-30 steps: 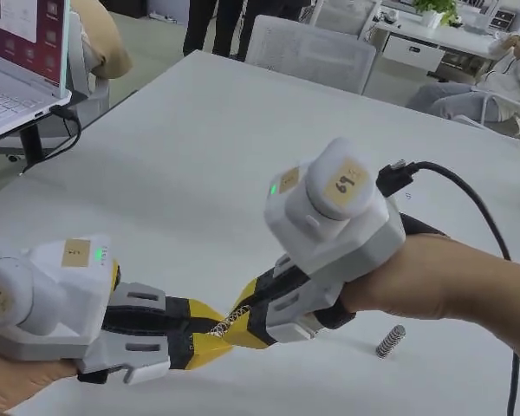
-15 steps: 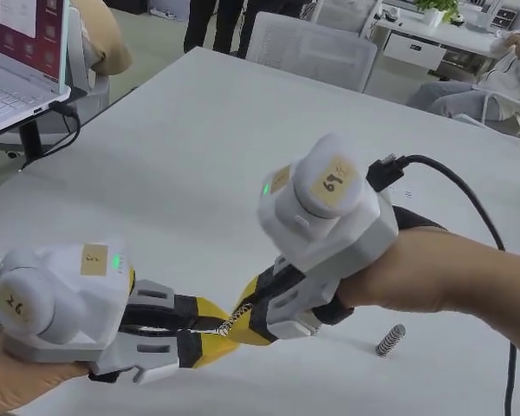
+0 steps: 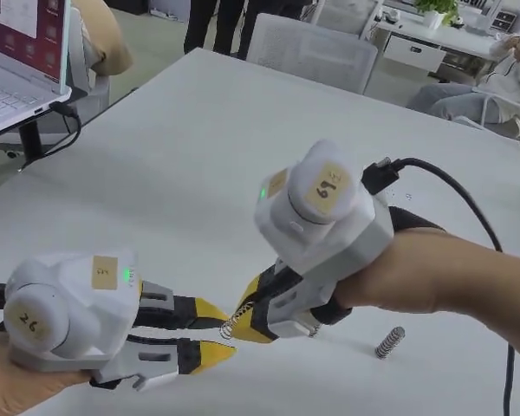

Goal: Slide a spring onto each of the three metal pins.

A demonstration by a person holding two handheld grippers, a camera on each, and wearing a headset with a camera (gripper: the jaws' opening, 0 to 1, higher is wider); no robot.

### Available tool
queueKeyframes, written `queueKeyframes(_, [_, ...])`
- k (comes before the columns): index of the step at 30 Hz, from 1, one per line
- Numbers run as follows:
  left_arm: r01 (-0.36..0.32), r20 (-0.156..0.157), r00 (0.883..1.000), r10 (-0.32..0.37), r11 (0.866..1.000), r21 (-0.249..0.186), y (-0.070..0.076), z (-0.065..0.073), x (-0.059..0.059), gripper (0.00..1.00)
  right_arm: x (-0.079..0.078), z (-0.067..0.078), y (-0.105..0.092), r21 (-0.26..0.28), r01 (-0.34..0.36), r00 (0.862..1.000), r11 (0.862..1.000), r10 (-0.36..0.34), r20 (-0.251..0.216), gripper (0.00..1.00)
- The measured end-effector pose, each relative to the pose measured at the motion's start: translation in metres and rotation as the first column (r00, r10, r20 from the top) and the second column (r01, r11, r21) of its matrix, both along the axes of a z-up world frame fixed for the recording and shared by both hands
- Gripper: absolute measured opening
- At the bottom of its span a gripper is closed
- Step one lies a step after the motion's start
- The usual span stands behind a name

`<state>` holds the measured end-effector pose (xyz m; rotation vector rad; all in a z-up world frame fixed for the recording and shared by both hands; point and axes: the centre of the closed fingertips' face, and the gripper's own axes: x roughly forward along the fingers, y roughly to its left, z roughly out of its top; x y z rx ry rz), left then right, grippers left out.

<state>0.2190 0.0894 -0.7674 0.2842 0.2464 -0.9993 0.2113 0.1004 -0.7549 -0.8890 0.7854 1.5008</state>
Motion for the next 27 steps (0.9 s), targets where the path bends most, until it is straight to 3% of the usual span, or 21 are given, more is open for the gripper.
queueKeyframes(15, [-0.054, 0.025, 0.998, 0.053, 0.996, 0.071, 0.012, -0.013, 0.007, 0.33, 0.009, 0.006, -0.007, 0.003, 0.032, 0.999, 0.999, -0.032, 0.014, 0.08])
queueKeyframes(27, [-0.092, 0.024, 0.996, 0.09, 0.992, 0.088, 0.021, -0.02, 0.011, 0.44, 0.036, 0.012, -0.025, -0.03, 0.08, 0.996, 0.996, -0.078, 0.053, 0.08])
